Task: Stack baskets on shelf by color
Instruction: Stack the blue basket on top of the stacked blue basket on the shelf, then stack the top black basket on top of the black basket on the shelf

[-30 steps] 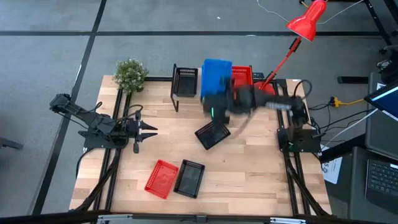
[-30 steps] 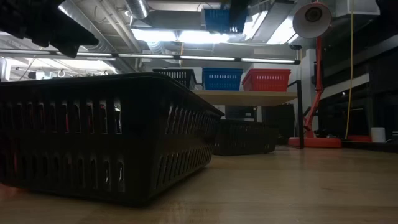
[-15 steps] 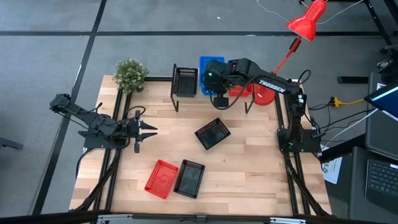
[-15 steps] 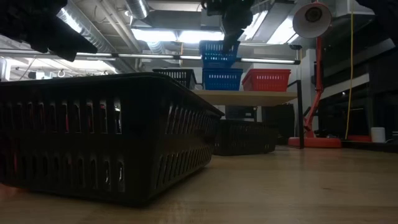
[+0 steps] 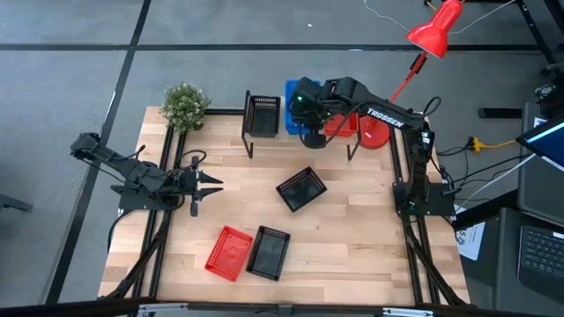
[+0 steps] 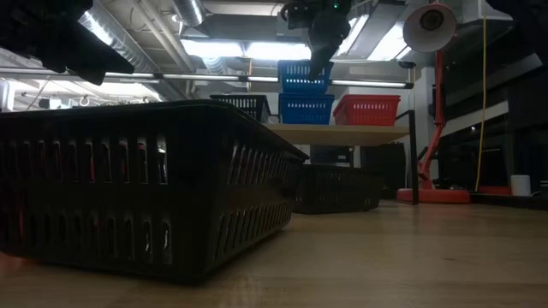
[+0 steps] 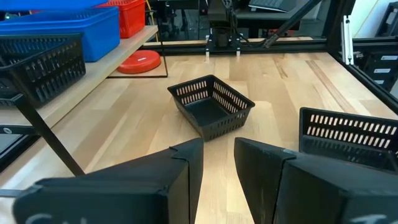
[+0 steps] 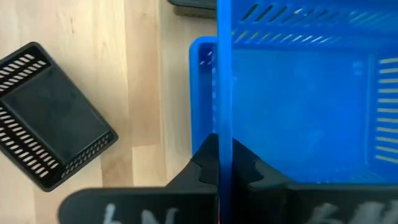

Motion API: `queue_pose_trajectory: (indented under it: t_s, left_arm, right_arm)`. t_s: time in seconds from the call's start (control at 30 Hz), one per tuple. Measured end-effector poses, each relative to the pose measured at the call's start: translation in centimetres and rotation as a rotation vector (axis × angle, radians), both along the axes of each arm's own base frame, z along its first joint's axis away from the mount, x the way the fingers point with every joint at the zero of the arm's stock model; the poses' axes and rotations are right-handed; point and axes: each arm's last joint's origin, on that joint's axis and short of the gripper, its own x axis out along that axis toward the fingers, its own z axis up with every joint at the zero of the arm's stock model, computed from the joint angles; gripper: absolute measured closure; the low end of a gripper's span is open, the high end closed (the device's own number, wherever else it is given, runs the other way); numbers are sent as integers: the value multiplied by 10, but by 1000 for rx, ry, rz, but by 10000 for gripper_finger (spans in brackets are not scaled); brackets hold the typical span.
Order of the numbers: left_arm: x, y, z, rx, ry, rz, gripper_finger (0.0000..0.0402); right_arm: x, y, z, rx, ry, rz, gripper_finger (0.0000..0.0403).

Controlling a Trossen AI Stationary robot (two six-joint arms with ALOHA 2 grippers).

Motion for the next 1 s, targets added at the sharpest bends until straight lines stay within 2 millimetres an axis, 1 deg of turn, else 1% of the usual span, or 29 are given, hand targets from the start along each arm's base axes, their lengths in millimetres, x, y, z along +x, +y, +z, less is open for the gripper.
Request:
queue_pose_trajectory:
  t_s: [0.13, 0.23, 0.3, 0.53, 0.63, 0.87, 1.0]
  left_arm:
    - [0, 0, 0, 0, 0, 0, 318]
    - [0, 0, 0, -1, 0, 0, 318]
    - [0, 0, 0, -1, 0, 0, 318]
    - [0, 0, 0, -3, 0, 0, 318]
    - [0, 0, 0, -3, 0, 0, 318]
    - [0, 0, 0, -21, -3, 3, 318]
    - [0, 0, 0, -21, -3, 3, 318]
  right_arm:
    - [-2, -2, 0, 13, 9, 0, 403]
    - [0, -5, -6, 40, -3, 6, 403]
    - [0, -6, -8, 22, 11, -4, 403]
    - [0, -6, -7, 12, 13, -7, 398]
    - [0, -6, -7, 12, 15, -8, 382]
    - [-1, -6, -7, 13, 13, -18, 324]
    - [0, -5, -7, 17, 10, -25, 299]
